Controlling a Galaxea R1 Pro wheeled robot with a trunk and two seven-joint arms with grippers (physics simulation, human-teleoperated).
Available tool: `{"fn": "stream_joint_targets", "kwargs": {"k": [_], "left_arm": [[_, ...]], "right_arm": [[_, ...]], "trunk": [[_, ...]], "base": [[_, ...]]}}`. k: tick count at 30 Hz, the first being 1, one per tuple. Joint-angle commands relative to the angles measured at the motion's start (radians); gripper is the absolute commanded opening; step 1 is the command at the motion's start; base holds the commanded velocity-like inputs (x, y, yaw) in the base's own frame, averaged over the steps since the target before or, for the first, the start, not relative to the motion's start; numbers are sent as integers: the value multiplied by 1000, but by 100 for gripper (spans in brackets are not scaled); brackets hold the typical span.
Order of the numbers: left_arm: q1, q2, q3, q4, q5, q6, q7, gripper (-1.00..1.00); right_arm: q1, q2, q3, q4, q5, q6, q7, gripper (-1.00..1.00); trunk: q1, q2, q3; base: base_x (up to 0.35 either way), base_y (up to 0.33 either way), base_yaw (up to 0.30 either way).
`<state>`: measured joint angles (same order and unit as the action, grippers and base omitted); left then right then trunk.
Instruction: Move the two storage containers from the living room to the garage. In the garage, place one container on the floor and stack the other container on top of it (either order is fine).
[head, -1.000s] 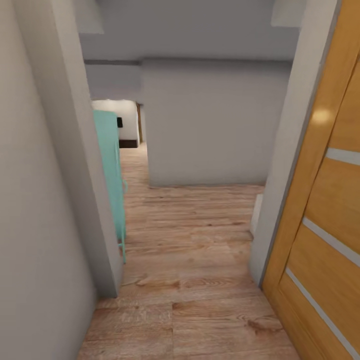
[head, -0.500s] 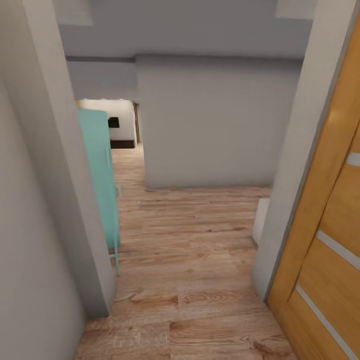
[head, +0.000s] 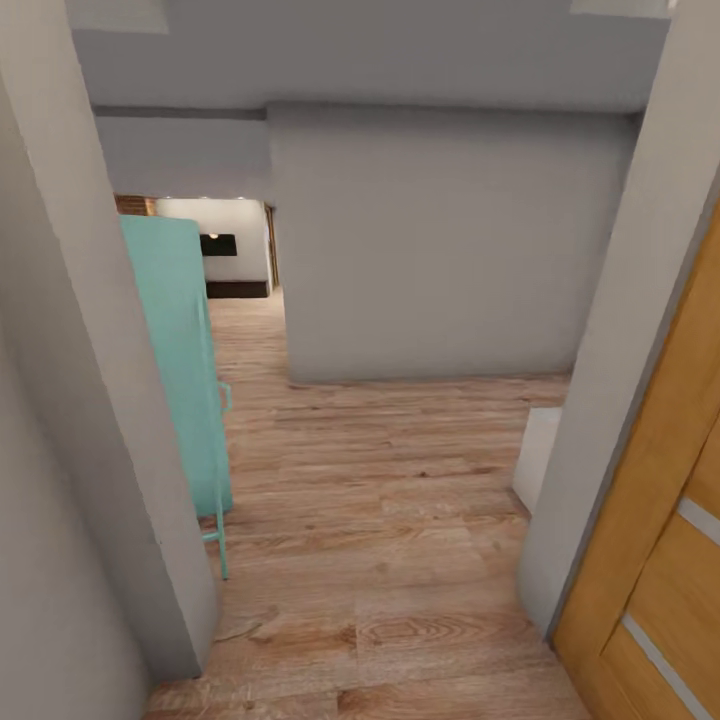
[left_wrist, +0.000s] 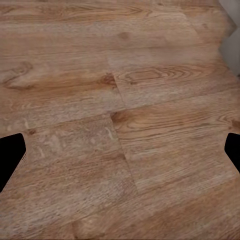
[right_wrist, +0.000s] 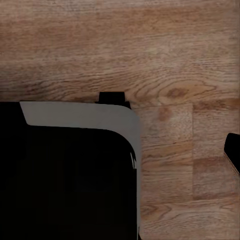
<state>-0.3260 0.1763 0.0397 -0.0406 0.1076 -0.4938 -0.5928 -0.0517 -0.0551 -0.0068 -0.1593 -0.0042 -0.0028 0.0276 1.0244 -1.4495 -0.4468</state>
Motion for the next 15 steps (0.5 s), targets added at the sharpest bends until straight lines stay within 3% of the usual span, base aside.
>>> {"fn": "stream_joint_targets", "kwargs": {"k": [1,15], "left_arm": [[-1,0,3,1,9,3,-10,100],[-1,0,3,2,9,3,-10,100]], "right_arm": [[0,0,-1,0,0,0,3,100],[0,0,-1,0,0,0,2,100]], "trunk": [[1,0,-1],[1,0,-1]], "base": [[347,0,0],[347,0,0]]}}
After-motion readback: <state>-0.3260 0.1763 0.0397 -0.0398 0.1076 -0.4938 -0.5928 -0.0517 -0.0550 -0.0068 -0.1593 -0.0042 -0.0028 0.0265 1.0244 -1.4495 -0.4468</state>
